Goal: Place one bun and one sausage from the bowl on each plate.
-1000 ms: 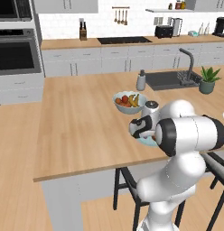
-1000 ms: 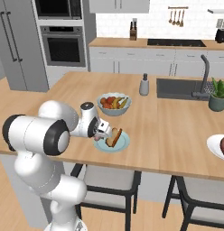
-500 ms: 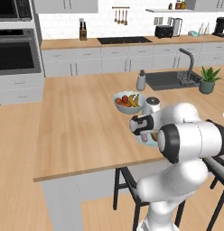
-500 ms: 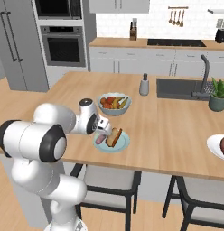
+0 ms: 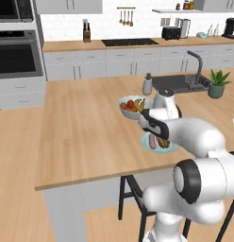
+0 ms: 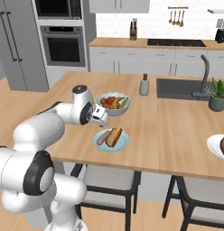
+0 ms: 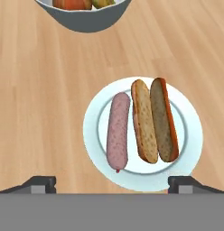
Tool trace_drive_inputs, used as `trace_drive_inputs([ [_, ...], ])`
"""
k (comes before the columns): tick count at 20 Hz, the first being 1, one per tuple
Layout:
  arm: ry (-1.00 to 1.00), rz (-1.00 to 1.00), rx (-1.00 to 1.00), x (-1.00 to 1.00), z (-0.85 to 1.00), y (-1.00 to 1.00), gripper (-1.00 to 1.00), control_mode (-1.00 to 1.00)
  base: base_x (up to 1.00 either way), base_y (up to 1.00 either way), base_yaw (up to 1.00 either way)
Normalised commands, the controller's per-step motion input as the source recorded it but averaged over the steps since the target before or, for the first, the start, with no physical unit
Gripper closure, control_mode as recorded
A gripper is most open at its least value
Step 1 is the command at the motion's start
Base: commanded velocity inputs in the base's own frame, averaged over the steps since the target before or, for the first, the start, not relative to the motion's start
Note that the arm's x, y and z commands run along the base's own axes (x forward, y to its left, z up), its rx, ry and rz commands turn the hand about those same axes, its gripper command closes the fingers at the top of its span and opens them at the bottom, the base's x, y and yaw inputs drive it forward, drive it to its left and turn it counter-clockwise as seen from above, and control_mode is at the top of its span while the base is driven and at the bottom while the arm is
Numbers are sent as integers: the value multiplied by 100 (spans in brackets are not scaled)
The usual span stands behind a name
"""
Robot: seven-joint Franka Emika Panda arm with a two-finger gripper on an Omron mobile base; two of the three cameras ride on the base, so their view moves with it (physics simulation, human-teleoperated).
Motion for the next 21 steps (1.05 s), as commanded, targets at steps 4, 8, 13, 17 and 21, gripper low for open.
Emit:
trace_drive_inputs([
  [4, 0, 5, 0, -46, 80, 22, -100, -100, 0, 0, 0],
  [8, 0, 1, 0, -68, 84, 25, -100, -100, 0, 0, 0],
  [13, -5, 0, 0, -95, 74, -1, -100, -100, 0, 0, 0],
  [17, -3, 0, 0, -100, 65, -13, -100, -100, 0, 0, 0],
  [21, -3, 0, 0, -91, 51, -2, -100, -100, 0, 0, 0],
])
